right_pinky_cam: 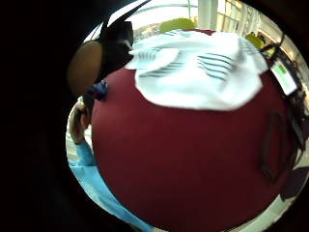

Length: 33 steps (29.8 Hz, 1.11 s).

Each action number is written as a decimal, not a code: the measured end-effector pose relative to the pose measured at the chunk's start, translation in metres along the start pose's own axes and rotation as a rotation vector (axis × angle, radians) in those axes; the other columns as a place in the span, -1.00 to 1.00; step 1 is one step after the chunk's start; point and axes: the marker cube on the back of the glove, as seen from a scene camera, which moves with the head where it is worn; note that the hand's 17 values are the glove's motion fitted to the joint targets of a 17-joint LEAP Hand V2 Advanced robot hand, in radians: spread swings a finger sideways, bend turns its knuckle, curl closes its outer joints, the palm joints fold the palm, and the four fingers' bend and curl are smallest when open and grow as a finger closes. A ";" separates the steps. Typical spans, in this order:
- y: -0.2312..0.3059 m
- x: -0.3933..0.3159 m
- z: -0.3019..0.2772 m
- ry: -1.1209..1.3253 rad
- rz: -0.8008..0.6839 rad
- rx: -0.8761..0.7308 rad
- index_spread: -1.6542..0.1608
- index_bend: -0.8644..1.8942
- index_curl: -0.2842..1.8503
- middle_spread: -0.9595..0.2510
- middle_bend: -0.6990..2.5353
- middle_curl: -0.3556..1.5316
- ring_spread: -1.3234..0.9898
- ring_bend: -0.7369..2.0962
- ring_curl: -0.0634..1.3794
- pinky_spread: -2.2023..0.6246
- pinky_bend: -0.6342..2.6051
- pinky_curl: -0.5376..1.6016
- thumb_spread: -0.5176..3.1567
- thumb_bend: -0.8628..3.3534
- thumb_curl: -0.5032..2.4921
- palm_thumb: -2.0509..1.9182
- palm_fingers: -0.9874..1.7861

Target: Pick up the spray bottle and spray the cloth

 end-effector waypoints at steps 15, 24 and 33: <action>0.102 0.052 -0.047 0.238 0.109 0.044 0.52 -0.23 -0.32 0.49 -0.39 -0.16 0.14 -0.30 -0.43 0.71 -0.53 -0.30 -0.09 -0.60 -0.46 0.33 0.30; 0.117 0.054 -0.047 0.269 0.127 0.046 0.52 -0.23 -0.32 0.49 -0.40 -0.16 0.15 -0.31 -0.43 0.72 -0.54 -0.32 -0.08 -0.60 -0.46 0.34 0.30; 0.112 0.056 -0.042 0.281 0.118 0.036 0.52 -0.23 -0.32 0.49 -0.40 -0.16 0.14 -0.31 -0.43 0.72 -0.53 -0.33 -0.07 -0.60 -0.46 0.35 0.30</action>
